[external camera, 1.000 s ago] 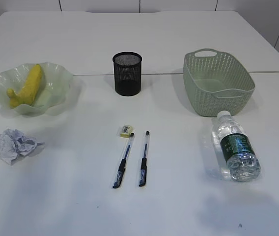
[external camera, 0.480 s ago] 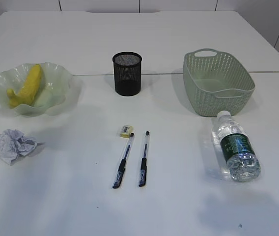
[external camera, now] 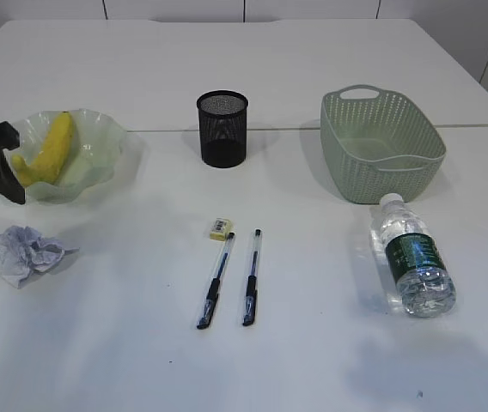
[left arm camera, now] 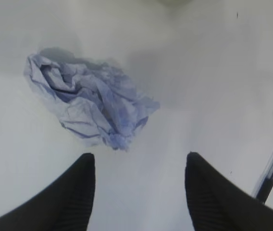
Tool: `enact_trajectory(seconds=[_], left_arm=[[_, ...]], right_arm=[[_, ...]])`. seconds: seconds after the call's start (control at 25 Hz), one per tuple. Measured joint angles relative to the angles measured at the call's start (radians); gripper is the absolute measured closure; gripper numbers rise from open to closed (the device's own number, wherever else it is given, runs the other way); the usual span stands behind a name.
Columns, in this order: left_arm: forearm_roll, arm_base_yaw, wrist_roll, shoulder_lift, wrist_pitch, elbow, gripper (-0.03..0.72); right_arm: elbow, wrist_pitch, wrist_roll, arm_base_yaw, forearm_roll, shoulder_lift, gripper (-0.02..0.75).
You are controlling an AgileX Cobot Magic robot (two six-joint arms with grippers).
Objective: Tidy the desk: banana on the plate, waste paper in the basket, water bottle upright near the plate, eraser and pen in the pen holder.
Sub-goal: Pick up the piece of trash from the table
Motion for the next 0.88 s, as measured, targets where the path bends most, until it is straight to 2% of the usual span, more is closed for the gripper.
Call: enact_trajectory(seconds=[0.2,0.4,0.64,0.88], left_arm=[[0.005,0.0,-0.111,0.009,-0.072,0.0,0.268],[0.103,0.0,-0.275,0.036,-0.076,0.0,0.268],[0.157,0.0,-0.423,0.08,-0.084,0.0,0.268],[0.167,0.0,-0.452,0.141,-0.119,0.0,0.268]], right_arm=[[0.0,-0.012,0.0,0.0,0.0,0.0,0.154],[0.0,-0.024,-0.002,0.0,0.0,0.0,0.154],[0.0,-0.025,-0.002,0.0,0.0,0.0,0.153],[0.0,-0.025,-0.004,0.0,0.0,0.0,0.154]])
